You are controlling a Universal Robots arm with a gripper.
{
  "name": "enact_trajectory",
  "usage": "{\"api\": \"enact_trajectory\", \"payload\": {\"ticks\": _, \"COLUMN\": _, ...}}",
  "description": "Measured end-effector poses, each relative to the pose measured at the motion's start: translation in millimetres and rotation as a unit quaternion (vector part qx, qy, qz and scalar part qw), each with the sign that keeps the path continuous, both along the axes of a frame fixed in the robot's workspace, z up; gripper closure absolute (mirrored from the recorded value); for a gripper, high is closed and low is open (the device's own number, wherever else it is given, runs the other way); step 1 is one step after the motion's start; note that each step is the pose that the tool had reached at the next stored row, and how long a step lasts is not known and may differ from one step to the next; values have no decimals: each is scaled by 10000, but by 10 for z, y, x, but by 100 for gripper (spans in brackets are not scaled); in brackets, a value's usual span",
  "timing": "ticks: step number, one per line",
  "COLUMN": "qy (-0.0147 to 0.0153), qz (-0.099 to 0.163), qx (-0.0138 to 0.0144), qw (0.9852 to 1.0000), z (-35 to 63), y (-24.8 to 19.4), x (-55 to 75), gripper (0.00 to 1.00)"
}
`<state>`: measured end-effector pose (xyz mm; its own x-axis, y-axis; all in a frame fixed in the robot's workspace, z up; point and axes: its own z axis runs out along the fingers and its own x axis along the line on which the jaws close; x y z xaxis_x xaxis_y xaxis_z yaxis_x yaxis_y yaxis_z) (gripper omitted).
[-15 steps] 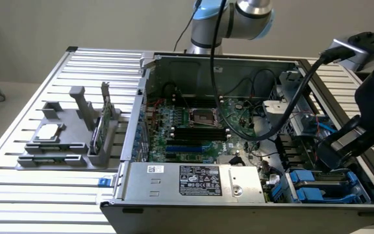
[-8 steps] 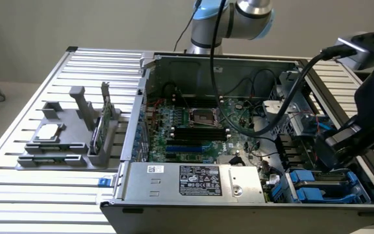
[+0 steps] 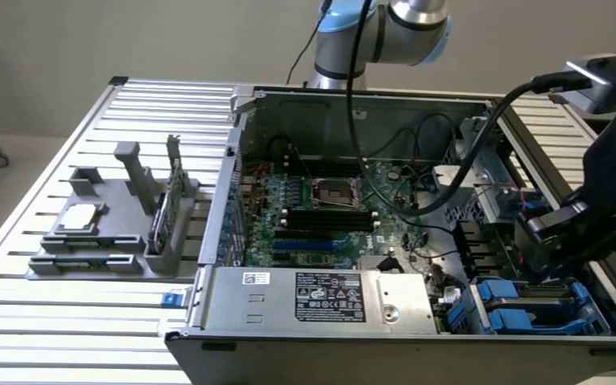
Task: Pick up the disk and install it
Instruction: 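Insert the disk into the insertion slot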
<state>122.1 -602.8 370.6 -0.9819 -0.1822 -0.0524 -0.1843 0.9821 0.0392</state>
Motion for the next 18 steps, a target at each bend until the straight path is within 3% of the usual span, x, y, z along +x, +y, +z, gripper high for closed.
{"api": "enact_trajectory", "payload": {"ticks": 4, "qy": 0, "qz": -360, "qx": 0, "qw": 9994, "z": -8, "y": 0, "x": 0, "gripper": 63}}
{"api": "enact_trajectory", "payload": {"ticks": 9, "qy": 0, "qz": -817, "qx": 0, "qw": 9967, "z": -17, "y": 0, "x": 0, "gripper": 63}}
{"api": "enact_trajectory", "payload": {"ticks": 14, "qy": 0, "qz": -1269, "qx": 0, "qw": 9919, "z": -26, "y": 0, "x": 0, "gripper": 63}}
{"api": "enact_trajectory", "payload": {"ticks": 18, "qy": 0, "qz": -1633, "qx": 0, "qw": 9866, "z": -33, "y": 0, "x": 0, "gripper": 63}}
